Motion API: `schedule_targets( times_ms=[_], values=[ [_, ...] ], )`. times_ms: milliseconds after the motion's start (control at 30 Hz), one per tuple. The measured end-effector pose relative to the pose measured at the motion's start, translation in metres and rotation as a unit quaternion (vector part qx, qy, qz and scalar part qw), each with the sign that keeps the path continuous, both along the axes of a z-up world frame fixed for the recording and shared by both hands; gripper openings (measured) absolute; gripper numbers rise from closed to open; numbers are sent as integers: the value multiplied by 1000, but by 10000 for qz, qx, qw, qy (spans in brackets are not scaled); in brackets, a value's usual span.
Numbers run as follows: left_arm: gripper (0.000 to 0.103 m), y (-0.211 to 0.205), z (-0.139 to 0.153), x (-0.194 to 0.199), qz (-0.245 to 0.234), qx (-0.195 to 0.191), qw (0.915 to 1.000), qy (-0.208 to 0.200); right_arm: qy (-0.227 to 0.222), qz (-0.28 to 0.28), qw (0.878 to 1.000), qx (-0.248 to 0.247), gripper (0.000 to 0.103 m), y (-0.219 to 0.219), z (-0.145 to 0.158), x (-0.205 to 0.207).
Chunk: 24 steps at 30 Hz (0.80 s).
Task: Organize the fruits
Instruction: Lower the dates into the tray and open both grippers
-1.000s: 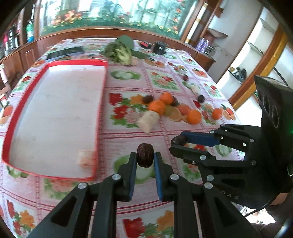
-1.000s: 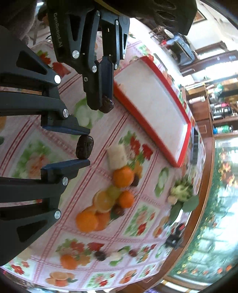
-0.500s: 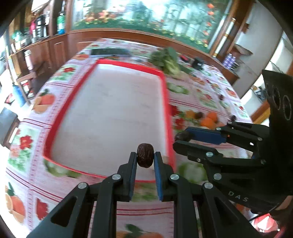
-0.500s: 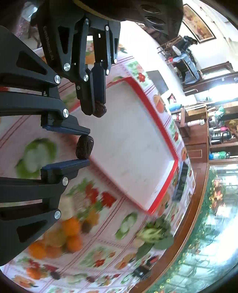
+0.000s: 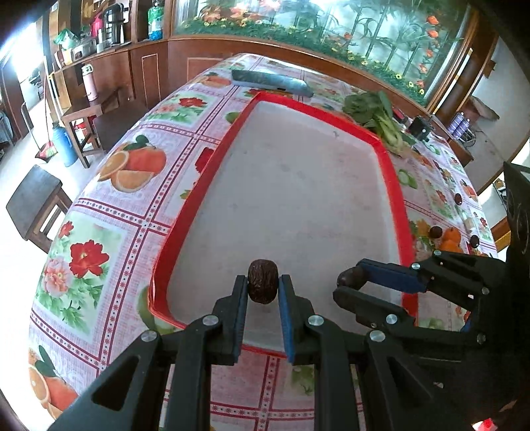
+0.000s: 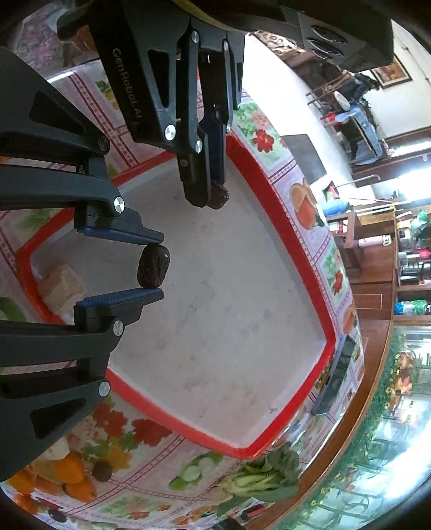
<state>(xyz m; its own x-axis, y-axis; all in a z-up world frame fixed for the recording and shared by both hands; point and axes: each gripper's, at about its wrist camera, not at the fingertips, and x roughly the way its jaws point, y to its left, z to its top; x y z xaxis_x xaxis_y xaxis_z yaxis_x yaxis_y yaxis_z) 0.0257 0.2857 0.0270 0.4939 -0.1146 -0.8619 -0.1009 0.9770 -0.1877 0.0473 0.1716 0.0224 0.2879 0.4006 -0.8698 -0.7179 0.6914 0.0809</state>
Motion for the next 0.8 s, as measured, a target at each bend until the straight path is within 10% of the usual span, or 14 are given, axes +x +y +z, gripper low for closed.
schedule_targets(
  times_ms=[333,567,800],
  values=[
    [23,0,-9,0,64,-58,9998,175,206,-171,9996,-13,34,-4,-10,4],
    [57,-10,0,-8,33,144,9999,12,249,-344,9991,85,36,-15,-5,0],
    [63,-15,6,-14,35,221,9997,-37,117,-362,9992,128,41,-23,3,-15]
  ],
)
